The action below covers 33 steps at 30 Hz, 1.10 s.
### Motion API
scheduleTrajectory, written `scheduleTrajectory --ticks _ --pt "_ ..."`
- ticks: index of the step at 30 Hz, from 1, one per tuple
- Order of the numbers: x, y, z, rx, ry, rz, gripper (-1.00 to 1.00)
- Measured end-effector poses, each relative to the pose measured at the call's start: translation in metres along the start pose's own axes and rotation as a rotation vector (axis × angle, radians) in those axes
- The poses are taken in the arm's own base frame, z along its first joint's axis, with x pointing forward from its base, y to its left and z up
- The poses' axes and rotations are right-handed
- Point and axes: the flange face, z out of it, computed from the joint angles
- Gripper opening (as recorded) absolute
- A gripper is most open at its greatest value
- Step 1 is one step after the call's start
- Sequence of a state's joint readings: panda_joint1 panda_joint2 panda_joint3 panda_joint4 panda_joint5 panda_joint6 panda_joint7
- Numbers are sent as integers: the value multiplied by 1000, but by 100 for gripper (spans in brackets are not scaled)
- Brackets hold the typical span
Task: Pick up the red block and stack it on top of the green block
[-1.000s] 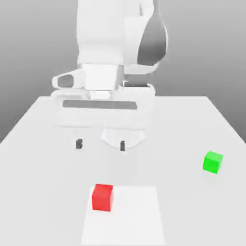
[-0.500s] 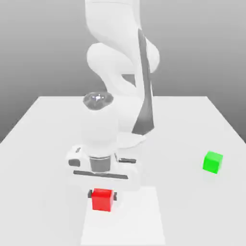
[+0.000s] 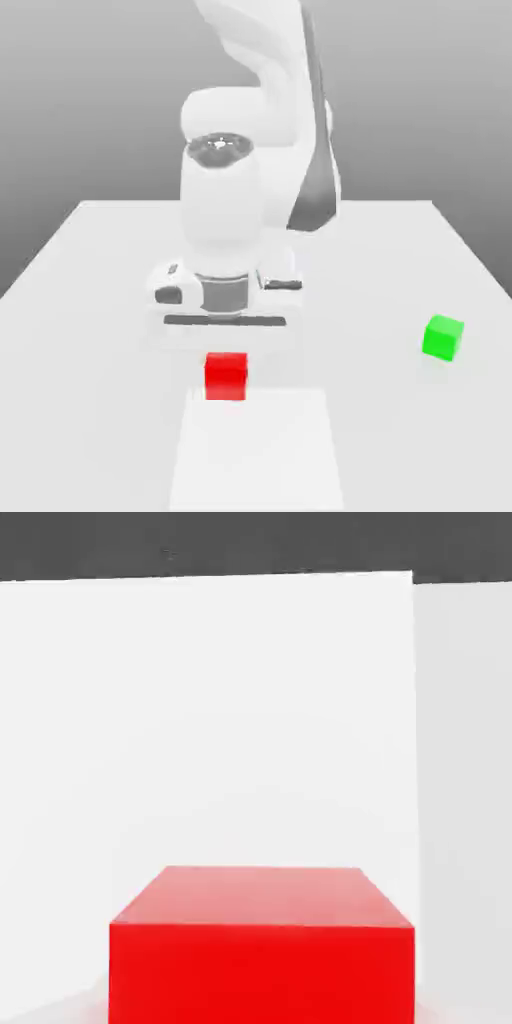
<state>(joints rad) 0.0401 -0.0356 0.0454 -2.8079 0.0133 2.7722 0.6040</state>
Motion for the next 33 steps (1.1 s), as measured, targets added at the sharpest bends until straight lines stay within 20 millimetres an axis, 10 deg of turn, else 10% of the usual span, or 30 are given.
scheduleTrajectory --ticks 12,22,29,30,33 --pt "-134 -111 -16 1 -3 -894 -100" --pt "-281 -147 -28 -3 -3 -1665 -100" --pt "-299 -149 25 -7 -1 -1763 -100" --pt "-299 -148 33 -6 -1 -1763 100" --pt "-299 -148 33 -6 -1 -1763 100"
